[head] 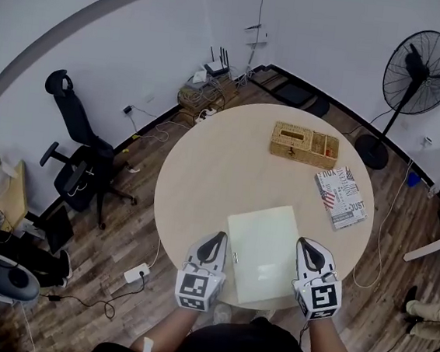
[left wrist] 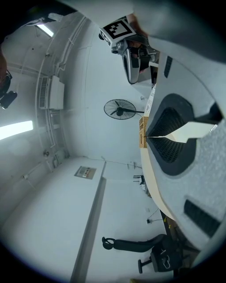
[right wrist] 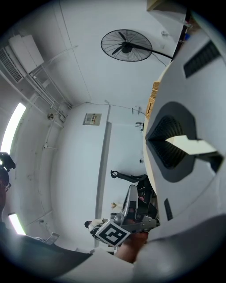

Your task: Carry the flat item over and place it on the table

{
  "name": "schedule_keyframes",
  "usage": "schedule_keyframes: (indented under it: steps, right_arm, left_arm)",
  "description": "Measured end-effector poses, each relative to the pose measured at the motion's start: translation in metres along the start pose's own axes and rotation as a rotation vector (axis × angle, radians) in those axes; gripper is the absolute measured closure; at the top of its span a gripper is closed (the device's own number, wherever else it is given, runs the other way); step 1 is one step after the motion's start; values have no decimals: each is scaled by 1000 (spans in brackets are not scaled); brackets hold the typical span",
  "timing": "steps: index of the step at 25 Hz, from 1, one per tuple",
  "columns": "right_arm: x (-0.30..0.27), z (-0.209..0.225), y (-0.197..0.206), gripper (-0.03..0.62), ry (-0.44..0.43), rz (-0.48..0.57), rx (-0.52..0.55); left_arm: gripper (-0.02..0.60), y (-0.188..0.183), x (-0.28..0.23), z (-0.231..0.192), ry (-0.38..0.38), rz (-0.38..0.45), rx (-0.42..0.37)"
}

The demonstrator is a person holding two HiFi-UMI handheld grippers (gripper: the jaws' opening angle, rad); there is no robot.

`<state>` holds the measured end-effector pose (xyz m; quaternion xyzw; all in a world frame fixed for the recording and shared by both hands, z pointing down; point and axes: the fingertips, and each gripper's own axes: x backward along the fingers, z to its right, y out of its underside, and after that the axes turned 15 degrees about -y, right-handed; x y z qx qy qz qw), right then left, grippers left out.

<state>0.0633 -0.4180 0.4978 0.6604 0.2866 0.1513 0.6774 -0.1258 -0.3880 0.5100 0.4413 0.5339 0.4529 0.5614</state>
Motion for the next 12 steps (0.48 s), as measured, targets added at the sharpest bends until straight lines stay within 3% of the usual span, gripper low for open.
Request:
schedule_keyframes:
  steps: [12]
  right_arm:
    - [-3,-3,-7,597,2,6,17]
  left_arm:
    - [572,-3,5,-5,6,6,-15]
